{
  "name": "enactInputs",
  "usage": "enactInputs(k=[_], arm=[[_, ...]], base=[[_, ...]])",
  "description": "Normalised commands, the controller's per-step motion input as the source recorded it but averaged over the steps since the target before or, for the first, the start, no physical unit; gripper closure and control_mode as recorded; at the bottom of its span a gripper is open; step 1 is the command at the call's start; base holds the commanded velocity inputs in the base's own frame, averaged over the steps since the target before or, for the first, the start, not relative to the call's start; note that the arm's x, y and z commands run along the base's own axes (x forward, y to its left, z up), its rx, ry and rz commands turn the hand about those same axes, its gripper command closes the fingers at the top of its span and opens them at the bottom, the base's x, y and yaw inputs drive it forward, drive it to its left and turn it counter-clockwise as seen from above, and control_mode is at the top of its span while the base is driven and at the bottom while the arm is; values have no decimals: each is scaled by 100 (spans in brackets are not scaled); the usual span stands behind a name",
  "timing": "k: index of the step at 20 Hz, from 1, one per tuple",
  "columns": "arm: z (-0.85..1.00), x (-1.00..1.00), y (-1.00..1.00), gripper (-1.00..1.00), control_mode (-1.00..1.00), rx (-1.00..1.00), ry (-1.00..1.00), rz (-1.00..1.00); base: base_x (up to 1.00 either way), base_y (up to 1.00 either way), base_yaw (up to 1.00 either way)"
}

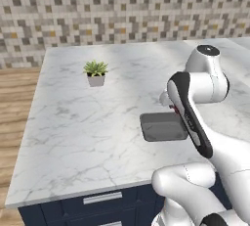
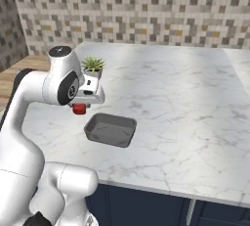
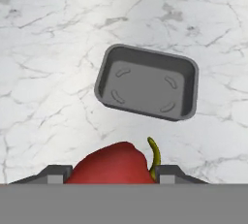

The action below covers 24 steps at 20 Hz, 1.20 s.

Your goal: Take the bell pepper and lemon wedge out of the freezer and place them in the tupperware container on the counter. Then put the tupperware containing the vegetables back in the freezer.

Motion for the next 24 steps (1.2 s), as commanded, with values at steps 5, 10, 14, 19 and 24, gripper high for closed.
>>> enactInputs(k=[5,10,14,19,24], arm=[[-87,72,-7,100,-100,0,4,-2],[-70,32,-11,100,-100,0,7,-4],[-59,43,-14,100,-100,0,0,-2],[-44,63,-3,100,-100,4,0,0],[-44,54,0,100,-100,2,0,0]], base=[[0,0,0],[0,0,0],[0,0,0],[0,0,0],[0,0,0]])
